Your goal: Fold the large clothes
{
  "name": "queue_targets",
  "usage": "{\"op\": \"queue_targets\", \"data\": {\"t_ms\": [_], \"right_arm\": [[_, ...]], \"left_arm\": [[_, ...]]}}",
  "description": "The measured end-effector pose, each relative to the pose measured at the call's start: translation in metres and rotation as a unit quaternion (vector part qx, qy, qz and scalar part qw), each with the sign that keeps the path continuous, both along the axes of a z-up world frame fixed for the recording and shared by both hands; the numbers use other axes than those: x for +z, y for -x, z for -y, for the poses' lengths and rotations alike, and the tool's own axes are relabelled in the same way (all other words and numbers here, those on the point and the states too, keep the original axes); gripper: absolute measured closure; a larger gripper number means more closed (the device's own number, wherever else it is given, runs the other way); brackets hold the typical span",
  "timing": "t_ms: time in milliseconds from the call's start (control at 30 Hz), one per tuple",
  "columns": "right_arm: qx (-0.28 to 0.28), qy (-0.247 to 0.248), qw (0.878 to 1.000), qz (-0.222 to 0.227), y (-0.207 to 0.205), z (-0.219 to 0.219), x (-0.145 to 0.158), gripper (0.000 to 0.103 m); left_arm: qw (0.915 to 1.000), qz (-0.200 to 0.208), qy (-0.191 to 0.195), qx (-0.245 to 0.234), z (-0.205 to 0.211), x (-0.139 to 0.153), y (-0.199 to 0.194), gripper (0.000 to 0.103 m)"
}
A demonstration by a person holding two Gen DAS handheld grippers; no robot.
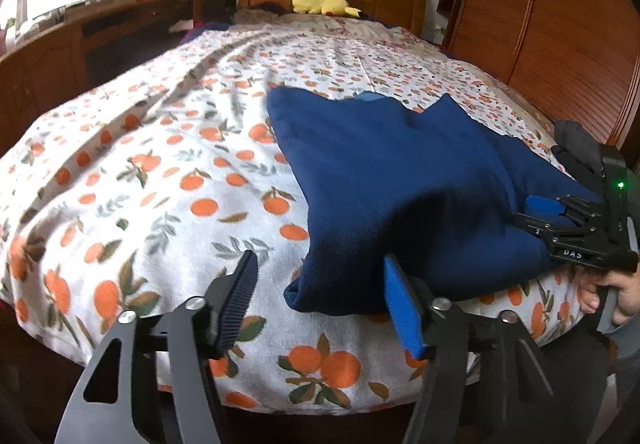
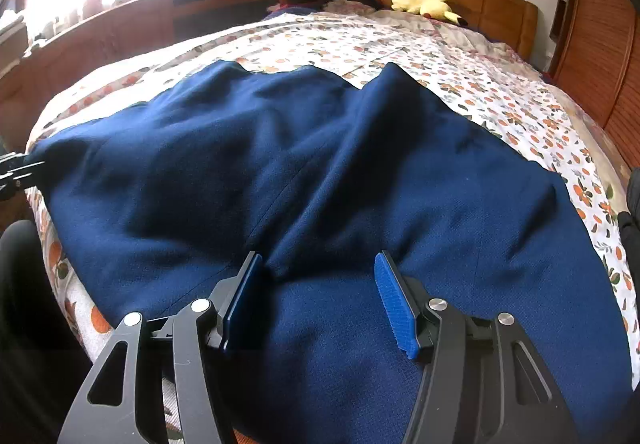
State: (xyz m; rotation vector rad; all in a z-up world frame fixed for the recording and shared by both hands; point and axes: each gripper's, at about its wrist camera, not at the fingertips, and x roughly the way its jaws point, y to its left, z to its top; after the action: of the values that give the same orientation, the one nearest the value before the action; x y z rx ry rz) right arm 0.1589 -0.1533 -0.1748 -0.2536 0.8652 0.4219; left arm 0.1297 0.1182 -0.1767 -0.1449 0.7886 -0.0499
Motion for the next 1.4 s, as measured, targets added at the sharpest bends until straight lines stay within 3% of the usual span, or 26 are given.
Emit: {"op": "queue_targets", "data": {"t_ms": [267, 400, 500, 567, 633, 833, 1133, 1400], "right_arm": [[0.002, 0.000, 1.000, -0.003, 0.000, -0.003, 0.003, 0.047], [0.006, -0.023, 1.000, -0.004, 0.004, 0.002, 0.020, 0.048], [0.020, -0.023, 1.000, 0.000, 0.016, -0.001, 0.024, 0.048], [0.027, -0.014, 1.000, -0.001, 0.023, -0.004, 0.020, 0.047], [0.029, 0.000, 1.000, 0.008, 0.027, -0.006, 0.015, 0.048], [0.021, -0.033, 0.999, 0.002, 0.025, 0.009, 0.020, 0.048], [-0.036, -0.046, 0.997, 0.054, 0.043, 0.088, 0.065, 0.048], [-0.104, -0.048, 0.990, 0.087, 0.058, 0.172, 0.084, 0.048]], "left_arm": [[0.9999, -0.006, 0.011, 0.001, 0.003, -0.006, -0.001, 0.055], [0.9998, -0.009, 0.017, 0.003, 0.004, -0.008, -0.002, 0.056], [0.9994, -0.010, 0.031, -0.005, 0.004, -0.007, -0.002, 0.069], [0.9994, -0.004, 0.032, -0.011, 0.006, -0.004, -0.001, 0.086], [0.9996, 0.012, 0.021, -0.015, 0.013, 0.007, 0.001, 0.090], [0.9975, 0.062, 0.016, -0.031, 0.041, 0.058, -0.005, 0.092], [0.9846, 0.124, -0.015, -0.122, 0.145, 0.135, -0.034, 0.093], [0.9699, 0.115, -0.015, -0.214, 0.271, 0.143, -0.070, 0.094]]}}
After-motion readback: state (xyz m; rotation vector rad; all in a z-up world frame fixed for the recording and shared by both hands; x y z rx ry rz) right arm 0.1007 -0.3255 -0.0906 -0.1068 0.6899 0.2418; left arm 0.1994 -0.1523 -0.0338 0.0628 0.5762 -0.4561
